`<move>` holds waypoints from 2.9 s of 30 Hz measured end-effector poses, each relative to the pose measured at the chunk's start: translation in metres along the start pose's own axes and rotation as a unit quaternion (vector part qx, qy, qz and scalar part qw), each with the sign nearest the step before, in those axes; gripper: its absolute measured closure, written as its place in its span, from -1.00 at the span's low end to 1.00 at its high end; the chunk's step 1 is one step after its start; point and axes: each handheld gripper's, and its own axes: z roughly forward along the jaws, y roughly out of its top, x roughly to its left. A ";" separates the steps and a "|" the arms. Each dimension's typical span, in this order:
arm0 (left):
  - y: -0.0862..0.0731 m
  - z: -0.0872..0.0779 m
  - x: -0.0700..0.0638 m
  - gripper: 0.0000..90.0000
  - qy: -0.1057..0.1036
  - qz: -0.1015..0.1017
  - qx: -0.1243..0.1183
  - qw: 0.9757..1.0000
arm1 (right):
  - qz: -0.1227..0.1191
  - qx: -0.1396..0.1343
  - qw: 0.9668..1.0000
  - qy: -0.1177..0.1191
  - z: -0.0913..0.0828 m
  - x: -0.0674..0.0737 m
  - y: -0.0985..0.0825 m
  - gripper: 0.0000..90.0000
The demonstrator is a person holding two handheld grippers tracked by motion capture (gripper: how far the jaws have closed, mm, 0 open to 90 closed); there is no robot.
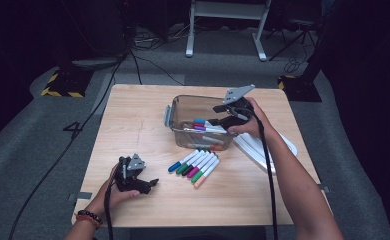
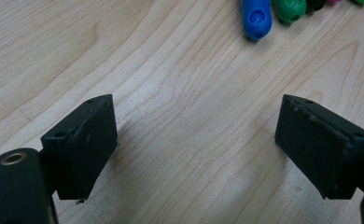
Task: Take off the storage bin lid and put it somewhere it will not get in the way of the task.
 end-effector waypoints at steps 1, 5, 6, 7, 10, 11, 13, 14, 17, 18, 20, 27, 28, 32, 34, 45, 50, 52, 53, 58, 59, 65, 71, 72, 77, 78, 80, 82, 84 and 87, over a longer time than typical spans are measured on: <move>0.000 0.000 0.000 -0.70 0.000 0.000 0.000 1.000 | 0.000 -0.010 1.000 0.001 -0.006 0.003 -0.001 -0.02; 0.000 0.000 0.000 -0.70 0.000 0.000 0.000 1.000 | -0.006 -0.039 0.999 -0.002 -0.025 0.014 -0.006 -0.07; 0.000 0.000 0.000 -0.70 -0.001 -0.001 0.000 1.000 | -0.005 -0.046 0.999 -0.004 -0.029 0.017 -0.007 -0.08; 0.000 0.000 0.000 -0.70 0.000 0.000 0.000 1.000 | -0.007 -0.052 0.999 -0.004 -0.033 0.020 -0.008 -0.09; 0.000 0.000 0.000 -0.70 0.000 -0.001 0.000 1.000 | -0.013 -0.061 0.998 -0.007 -0.043 0.028 -0.013 -0.12; 0.000 0.000 0.000 -0.70 0.000 0.000 0.000 1.000 | -0.016 -0.065 0.998 -0.005 -0.046 0.031 -0.015 -0.12; 0.000 0.000 0.000 -0.70 0.000 0.000 0.000 1.000 | -0.019 -0.074 0.997 -0.002 -0.053 0.037 -0.019 -0.12; 0.000 0.000 0.000 -0.70 0.000 0.000 0.000 1.000 | -0.020 -0.078 0.997 0.000 -0.056 0.039 -0.022 -0.12; 0.000 0.000 0.000 -0.70 0.000 -0.001 0.000 1.000 | -0.025 -0.083 0.996 0.003 -0.064 0.048 -0.029 -0.12; 0.000 0.000 0.000 -0.70 0.000 0.000 0.000 1.000 | -0.027 -0.085 0.996 0.005 -0.066 0.051 -0.031 -0.12; 0.000 0.000 0.000 -0.70 0.000 0.000 0.000 1.000 | -0.027 -0.090 0.996 0.009 -0.069 0.056 -0.036 -0.12; 0.000 0.000 0.000 -0.70 0.000 0.000 0.000 1.000 | -0.035 -0.092 0.995 0.021 -0.072 0.077 -0.056 -0.12; 0.000 0.000 0.000 -0.70 0.000 0.000 0.000 1.000 | -0.034 -0.091 0.995 0.023 -0.071 0.080 -0.059 -0.12; 0.000 0.000 0.000 -0.70 0.000 0.000 0.000 1.000 | -0.039 -0.087 0.995 0.033 -0.065 0.089 -0.068 -0.13; 0.000 0.000 0.000 -0.70 0.000 0.000 0.000 1.000 | -0.042 -0.085 0.995 0.040 -0.060 0.093 -0.073 -0.13; 0.000 0.000 0.000 -0.70 0.001 -0.001 0.000 1.000 | -0.040 -0.038 0.995 0.082 -0.013 0.108 -0.099 -0.13; 0.000 0.000 0.000 -0.70 0.001 -0.001 0.000 1.000 | -0.051 -0.024 0.992 0.111 0.014 0.119 -0.102 -0.13; 0.000 0.000 0.000 -0.70 0.001 -0.001 0.000 1.000 | -0.057 -0.019 0.991 0.119 0.024 0.123 -0.101 -0.13; 0.000 0.000 0.000 -0.70 0.001 -0.001 0.000 1.000 | -0.059 -0.017 0.990 0.124 0.029 0.125 -0.101 -0.13; 0.000 0.000 0.000 -0.70 0.001 -0.001 0.000 1.000 | -0.070 -0.010 0.988 0.134 0.045 0.132 -0.100 -0.12; 0.000 0.000 0.000 -0.70 0.001 -0.001 0.000 1.000 | -0.074 -0.007 0.988 0.132 0.047 0.133 -0.100 -0.12; 0.000 0.000 0.000 -0.70 0.001 0.000 0.000 1.000 | -0.071 -0.001 0.988 0.137 0.055 0.135 -0.102 -0.10; 0.000 0.000 0.000 -0.70 0.001 -0.001 0.000 1.000 | -0.071 0.005 0.988 0.138 0.059 0.135 -0.103 -0.10; 0.000 0.000 0.000 -0.70 0.001 0.000 0.000 1.000 | -0.072 0.007 0.988 0.140 0.059 0.135 -0.104 -0.10; 0.000 0.000 0.000 -0.71 0.001 0.000 0.000 1.000 | -0.075 0.019 0.986 0.147 0.063 0.138 -0.105 -0.03; 0.000 0.000 0.000 -0.70 0.001 -0.001 0.000 1.000 | -0.076 0.021 0.986 0.149 0.063 0.138 -0.105 -0.01; 0.000 0.000 0.000 -0.70 0.001 0.000 0.000 1.000 | -0.077 0.026 0.985 0.151 0.064 0.139 -0.106 0.03; 0.000 0.000 0.000 -0.70 0.001 0.000 0.000 1.000 | -0.083 0.030 0.984 0.155 0.064 0.140 -0.107 0.11; 0.000 0.000 0.000 -0.70 0.001 0.000 0.000 1.000 | -0.088 0.033 0.983 0.155 0.064 0.142 -0.109 0.21; 0.000 0.000 0.000 -0.70 0.001 0.000 0.000 1.000 | -0.089 0.034 0.981 0.167 0.062 0.143 -0.111 0.40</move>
